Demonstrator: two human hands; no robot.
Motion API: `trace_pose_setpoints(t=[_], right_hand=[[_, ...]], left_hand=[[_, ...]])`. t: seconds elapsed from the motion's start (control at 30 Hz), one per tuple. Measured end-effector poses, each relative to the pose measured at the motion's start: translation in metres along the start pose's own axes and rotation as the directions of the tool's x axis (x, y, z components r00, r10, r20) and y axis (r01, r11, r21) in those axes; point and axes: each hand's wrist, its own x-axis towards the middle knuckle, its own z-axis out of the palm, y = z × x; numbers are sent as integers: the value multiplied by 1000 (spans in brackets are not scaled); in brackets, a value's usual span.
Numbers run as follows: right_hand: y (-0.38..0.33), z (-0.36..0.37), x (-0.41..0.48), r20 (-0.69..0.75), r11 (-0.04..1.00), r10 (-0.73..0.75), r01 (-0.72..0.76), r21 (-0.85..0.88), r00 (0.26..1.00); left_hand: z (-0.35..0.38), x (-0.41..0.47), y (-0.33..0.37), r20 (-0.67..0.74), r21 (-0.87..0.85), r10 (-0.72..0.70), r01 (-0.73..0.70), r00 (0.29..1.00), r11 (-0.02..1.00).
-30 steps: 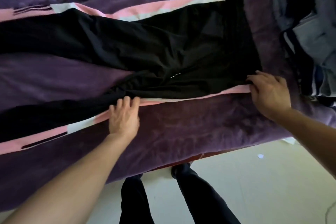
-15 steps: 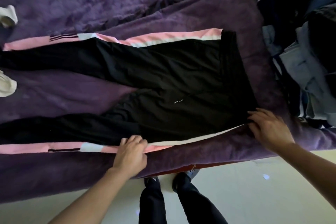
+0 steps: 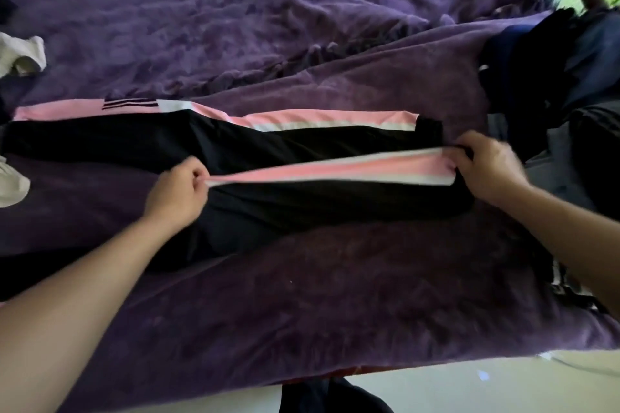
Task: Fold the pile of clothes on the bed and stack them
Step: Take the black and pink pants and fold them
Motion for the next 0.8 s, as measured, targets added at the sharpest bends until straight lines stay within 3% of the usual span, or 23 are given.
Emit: trace_pose_setpoints(t=[0.27, 0.37, 0.43, 0.5, 0.67, 0.8], right_hand=[[-42, 34, 90, -63, 994, 70, -75, -77, 996], [-45, 58, 76, -105, 977, -137, 117, -179, 985], [-47, 76, 58, -65, 901, -316, 278, -332, 947], [-49, 90, 42, 1, 851, -375, 345, -395, 927], [-81, 107, 9, 1, 886, -388, 373, -276, 922], [-133, 137, -16, 71, 860, -498, 503, -85, 864]], left_hand=[[6, 140, 14, -210, -34, -158, 155, 965, 987], [27, 163, 21, -225, 5, -127, 131, 966, 991], [43, 160, 23, -184, 104, -54, 74, 982, 992], [54, 145, 21, -152, 196, 19, 11, 988, 981], [48, 68, -5, -143, 165, 124, -100, 982, 981], [32, -4, -63, -104, 203, 18, 3, 994, 979]])
